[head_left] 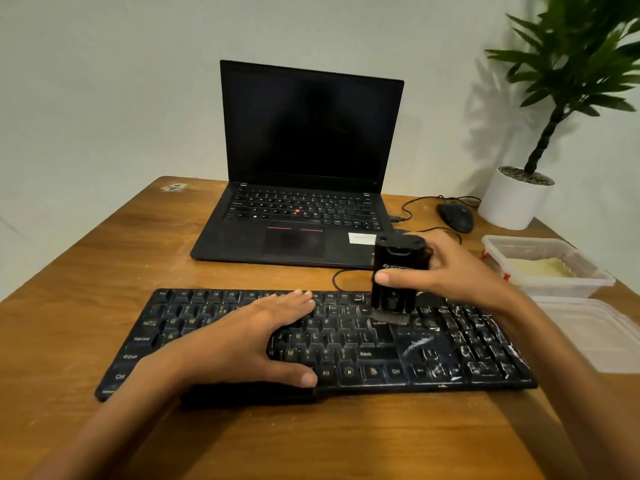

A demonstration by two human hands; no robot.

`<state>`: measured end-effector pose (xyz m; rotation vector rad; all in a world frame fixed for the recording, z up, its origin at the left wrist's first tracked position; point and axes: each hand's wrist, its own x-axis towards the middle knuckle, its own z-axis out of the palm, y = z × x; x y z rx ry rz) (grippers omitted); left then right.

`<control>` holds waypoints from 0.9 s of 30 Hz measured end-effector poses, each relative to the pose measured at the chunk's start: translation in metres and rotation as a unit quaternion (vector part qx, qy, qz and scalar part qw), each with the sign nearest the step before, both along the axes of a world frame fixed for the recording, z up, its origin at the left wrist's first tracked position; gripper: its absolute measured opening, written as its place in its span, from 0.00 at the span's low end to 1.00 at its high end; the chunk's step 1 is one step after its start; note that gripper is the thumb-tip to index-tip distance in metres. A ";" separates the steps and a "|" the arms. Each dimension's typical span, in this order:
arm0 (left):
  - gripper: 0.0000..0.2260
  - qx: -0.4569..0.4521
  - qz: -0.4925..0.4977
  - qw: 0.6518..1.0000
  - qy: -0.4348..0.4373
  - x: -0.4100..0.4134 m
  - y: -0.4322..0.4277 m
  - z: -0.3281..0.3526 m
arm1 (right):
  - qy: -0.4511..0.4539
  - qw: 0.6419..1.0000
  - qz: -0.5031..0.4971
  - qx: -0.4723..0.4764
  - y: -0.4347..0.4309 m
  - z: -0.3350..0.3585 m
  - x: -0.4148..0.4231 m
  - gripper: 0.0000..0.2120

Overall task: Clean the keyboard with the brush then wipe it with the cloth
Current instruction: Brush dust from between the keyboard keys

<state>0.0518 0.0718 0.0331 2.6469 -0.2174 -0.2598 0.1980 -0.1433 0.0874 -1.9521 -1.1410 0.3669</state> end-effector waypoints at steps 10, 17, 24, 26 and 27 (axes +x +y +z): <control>0.43 -0.003 -0.001 1.000 0.001 0.001 0.000 -0.001 | 0.002 0.999 0.047 0.003 0.033 -0.012 0.003 0.10; 0.43 -0.002 -0.005 1.000 0.004 0.000 -0.001 0.000 | -0.003 0.999 0.034 0.034 0.037 -0.010 0.005 0.10; 0.43 0.006 -0.001 1.000 0.005 -0.001 -0.003 0.001 | -0.048 0.999 0.012 0.022 0.048 -0.014 0.004 0.10; 0.43 0.005 0.003 1.000 0.006 -0.001 -0.002 0.001 | -0.023 0.998 0.054 -0.011 0.051 -0.017 -0.003 0.12; 0.43 0.005 0.004 1.000 0.007 -0.001 -0.002 0.001 | -0.022 0.998 0.055 -0.019 0.054 -0.021 -0.005 0.13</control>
